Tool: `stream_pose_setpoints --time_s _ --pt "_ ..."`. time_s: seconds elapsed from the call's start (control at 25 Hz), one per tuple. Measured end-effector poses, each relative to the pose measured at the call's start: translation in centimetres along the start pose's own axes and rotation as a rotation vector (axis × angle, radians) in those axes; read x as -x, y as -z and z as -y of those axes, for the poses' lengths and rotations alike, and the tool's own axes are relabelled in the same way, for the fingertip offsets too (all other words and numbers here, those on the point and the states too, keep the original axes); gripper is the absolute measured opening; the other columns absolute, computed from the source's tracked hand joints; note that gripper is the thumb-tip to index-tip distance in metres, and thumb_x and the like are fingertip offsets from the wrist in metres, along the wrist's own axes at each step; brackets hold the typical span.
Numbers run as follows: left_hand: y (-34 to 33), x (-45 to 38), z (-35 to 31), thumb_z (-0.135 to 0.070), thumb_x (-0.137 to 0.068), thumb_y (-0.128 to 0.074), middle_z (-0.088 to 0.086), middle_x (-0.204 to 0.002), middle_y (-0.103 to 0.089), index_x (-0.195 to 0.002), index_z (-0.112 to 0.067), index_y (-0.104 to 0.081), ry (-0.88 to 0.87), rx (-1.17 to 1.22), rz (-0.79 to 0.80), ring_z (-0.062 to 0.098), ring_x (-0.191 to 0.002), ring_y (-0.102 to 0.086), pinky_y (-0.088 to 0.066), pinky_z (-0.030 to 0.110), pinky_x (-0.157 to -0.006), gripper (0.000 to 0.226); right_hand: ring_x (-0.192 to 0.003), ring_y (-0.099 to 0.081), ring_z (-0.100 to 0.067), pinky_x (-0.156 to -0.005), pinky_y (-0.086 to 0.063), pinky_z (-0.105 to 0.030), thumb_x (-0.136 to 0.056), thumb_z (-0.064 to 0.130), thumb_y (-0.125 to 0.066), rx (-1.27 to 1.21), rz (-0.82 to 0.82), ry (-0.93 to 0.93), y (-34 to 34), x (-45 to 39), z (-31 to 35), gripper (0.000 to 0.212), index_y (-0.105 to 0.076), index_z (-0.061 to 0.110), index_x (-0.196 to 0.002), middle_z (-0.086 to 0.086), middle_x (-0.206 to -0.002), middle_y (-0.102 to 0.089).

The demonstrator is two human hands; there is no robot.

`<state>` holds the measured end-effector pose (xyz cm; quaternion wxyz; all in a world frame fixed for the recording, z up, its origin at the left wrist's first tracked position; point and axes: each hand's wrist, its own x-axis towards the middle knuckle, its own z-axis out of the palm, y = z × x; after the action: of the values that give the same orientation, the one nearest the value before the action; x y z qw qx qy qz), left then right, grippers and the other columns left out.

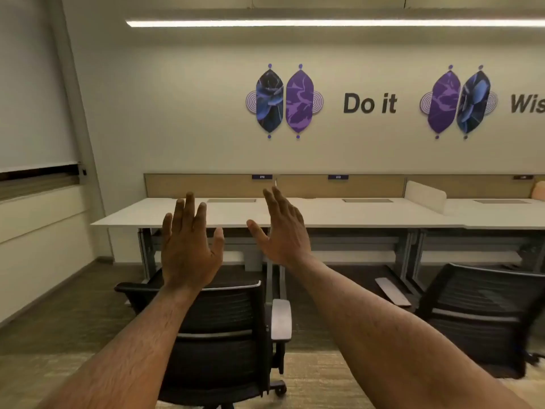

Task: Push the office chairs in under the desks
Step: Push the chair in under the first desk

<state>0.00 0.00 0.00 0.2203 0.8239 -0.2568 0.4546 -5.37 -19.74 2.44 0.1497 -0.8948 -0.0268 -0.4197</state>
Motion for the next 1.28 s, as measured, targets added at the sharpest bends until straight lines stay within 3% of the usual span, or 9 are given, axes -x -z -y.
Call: stream_pose_setpoints --time_s 0.28,0.68,0.88,0.96,1.04,1.12,1.2,1.28 --pt "-0.5 4.9 7.3 -0.048 -0.094 -0.034 0.008 -0.167 -0.010 -0.151 -0.009 -0.037 0.127 -0.107 0.150 0.025 -0.154 -0.006 -0.006 0.045 -0.123 0.069 -0.149 -0.020 -0.022 -0.120 -0.016 -0.041 -0.094 0.063 -0.040 -0.021 0.181 -0.066 -6.2 2.8 2.7 0.075 -0.022 0.024 -0.155 -0.004 -0.165 -0.017" --pt "-4.3 8.6 17.4 -0.046 -0.101 -0.034 0.010 -0.166 -0.010 -0.151 -0.011 -0.038 0.282 -0.223 0.367 0.026 -0.153 -0.006 -0.003 0.043 -0.123 0.061 -0.148 -0.025 -0.022 -0.121 -0.016 -0.043 -0.097 0.064 -0.033 0.003 0.444 -0.160 -17.1 2.8 0.8 0.070 -0.028 0.024 -0.154 -0.003 -0.161 -0.029" --pt "-10.4 7.8 23.3 -0.056 -0.101 -0.022 0.005 -0.167 -0.010 -0.155 -0.018 -0.028 0.335 -0.227 0.665 0.021 -0.154 -0.004 -0.001 0.042 -0.123 0.066 -0.136 -0.044 -0.021 -0.115 -0.029 -0.046 -0.094 0.073 -0.023 0.107 0.616 -0.268 -23.8 1.5 -3.8 0.074 -0.050 0.023 -0.142 -0.002 -0.145 -0.053" --pt "-13.4 6.7 25.3 -0.060 -0.099 -0.017 0.005 -0.165 -0.020 -0.153 -0.019 -0.035 0.347 -0.227 0.795 0.020 -0.152 -0.013 -0.006 0.044 -0.124 0.069 -0.126 -0.054 -0.021 -0.109 -0.037 -0.044 -0.091 0.076 -0.021 0.181 0.578 -0.274 -25.1 0.8 -4.9 0.077 -0.060 0.024 -0.132 0.000 -0.135 -0.062" --pt "-15.8 5.2 26.6 -0.064 -0.095 -0.014 0.005 -0.150 -0.049 -0.139 -0.023 -0.055 0.327 -0.225 0.824 0.021 -0.141 -0.038 -0.020 0.046 -0.119 0.073 -0.117 -0.060 -0.020 -0.105 -0.039 -0.042 -0.092 0.076 -0.021 0.215 0.478 -0.250 -26.0 0.4 -5.5 0.076 -0.067 0.023 -0.123 0.000 -0.122 -0.070" --pt "-17.1 3.5 27.4 -0.068 -0.092 -0.014 0.001 -0.104 -0.071 -0.111 -0.026 -0.071 0.283 -0.236 0.832 0.023 -0.105 -0.062 -0.043 0.043 -0.096 0.073 -0.107 -0.065 -0.020 -0.101 -0.040 -0.040 -0.093 0.075 -0.024 0.246 0.389 -0.204 -26.6 -0.3 -5.7 0.075 -0.073 0.022 -0.113 0.000 -0.107 -0.075" --pt "-17.9 2.4 28.2 -0.071 -0.088 -0.013 -0.001 -0.074 -0.066 -0.087 -0.026 -0.074 0.260 -0.246 0.808 0.024 -0.076 -0.061 -0.045 0.036 -0.071 0.076 -0.104 -0.066 -0.021 -0.101 -0.040 -0.040 -0.094 0.072 -0.028 0.254 0.347 -0.179 -27.5 -1.4 -6.2 0.071 -0.074 0.021 -0.109 -0.001 -0.103 -0.076" --pt "-18.8 2.1 29.4 -0.069 -0.087 -0.015 -0.001 -0.063 -0.060 -0.069 -0.025 -0.068 0.253 -0.234 0.740 0.025 -0.066 -0.056 -0.039 0.034 -0.064 0.071 -0.106 -0.066 -0.022 -0.103 -0.039 -0.039 -0.094 0.072 -0.030 0.257 0.348 -0.177 -28.9 -2.7 -6.6 0.070 -0.074 0.020 -0.111 -0.002 -0.104 -0.075"
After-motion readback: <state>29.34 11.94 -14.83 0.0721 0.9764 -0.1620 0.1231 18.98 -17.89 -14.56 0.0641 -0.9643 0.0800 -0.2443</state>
